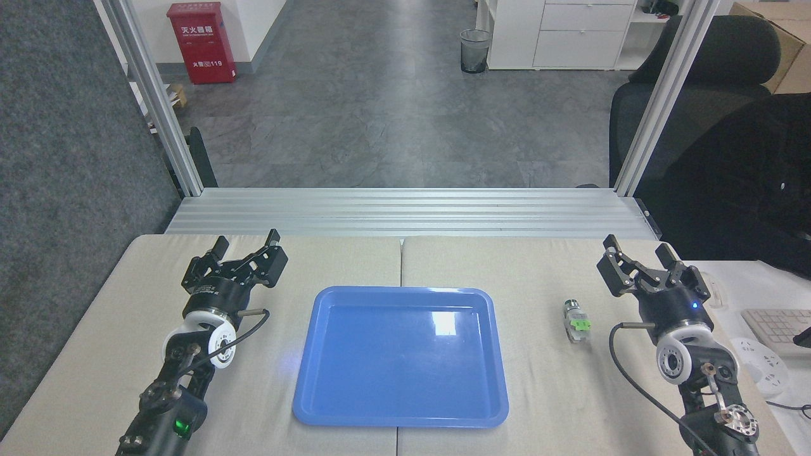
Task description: Pick up switch part and place in tray
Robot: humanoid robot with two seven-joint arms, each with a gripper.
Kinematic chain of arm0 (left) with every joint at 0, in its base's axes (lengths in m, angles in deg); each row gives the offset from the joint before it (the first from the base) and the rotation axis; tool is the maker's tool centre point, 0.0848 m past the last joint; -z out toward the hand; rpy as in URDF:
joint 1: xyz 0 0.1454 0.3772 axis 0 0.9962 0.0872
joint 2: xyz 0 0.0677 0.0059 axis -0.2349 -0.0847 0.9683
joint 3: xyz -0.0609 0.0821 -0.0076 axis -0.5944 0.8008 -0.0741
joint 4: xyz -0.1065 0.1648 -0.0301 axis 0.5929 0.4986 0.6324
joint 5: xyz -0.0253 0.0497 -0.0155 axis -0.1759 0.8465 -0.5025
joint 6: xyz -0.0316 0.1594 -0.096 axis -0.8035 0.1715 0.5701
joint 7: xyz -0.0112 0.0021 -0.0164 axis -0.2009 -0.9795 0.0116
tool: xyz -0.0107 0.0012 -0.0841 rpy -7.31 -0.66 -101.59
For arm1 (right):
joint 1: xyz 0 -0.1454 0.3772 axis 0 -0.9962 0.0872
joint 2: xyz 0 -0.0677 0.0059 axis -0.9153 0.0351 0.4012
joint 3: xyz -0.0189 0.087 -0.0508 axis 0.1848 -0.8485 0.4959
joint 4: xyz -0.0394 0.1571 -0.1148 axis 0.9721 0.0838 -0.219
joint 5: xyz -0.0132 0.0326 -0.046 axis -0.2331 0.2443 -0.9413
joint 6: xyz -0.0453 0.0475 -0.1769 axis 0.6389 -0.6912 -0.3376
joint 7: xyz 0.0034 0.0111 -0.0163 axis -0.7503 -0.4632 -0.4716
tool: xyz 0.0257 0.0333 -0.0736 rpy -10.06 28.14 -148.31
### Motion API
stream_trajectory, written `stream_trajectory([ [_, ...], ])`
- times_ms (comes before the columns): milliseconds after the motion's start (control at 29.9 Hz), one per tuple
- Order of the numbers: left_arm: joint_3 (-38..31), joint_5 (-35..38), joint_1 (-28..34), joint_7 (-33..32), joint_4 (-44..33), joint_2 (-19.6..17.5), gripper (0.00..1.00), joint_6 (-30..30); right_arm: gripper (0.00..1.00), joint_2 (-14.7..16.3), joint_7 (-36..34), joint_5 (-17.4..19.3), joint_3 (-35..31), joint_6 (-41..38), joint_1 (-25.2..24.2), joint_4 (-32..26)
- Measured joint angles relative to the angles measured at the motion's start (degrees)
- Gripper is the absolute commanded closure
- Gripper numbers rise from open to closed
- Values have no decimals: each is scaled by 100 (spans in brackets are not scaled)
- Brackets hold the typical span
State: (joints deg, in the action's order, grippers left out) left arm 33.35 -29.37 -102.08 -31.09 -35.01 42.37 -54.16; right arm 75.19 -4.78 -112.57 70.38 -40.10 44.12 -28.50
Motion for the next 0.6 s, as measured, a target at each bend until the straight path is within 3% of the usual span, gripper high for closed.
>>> stream_trajectory([
  [603, 0, 0, 0, 0, 0, 0, 0, 0, 0, 4, 3, 4, 2, -30, 17, -1],
])
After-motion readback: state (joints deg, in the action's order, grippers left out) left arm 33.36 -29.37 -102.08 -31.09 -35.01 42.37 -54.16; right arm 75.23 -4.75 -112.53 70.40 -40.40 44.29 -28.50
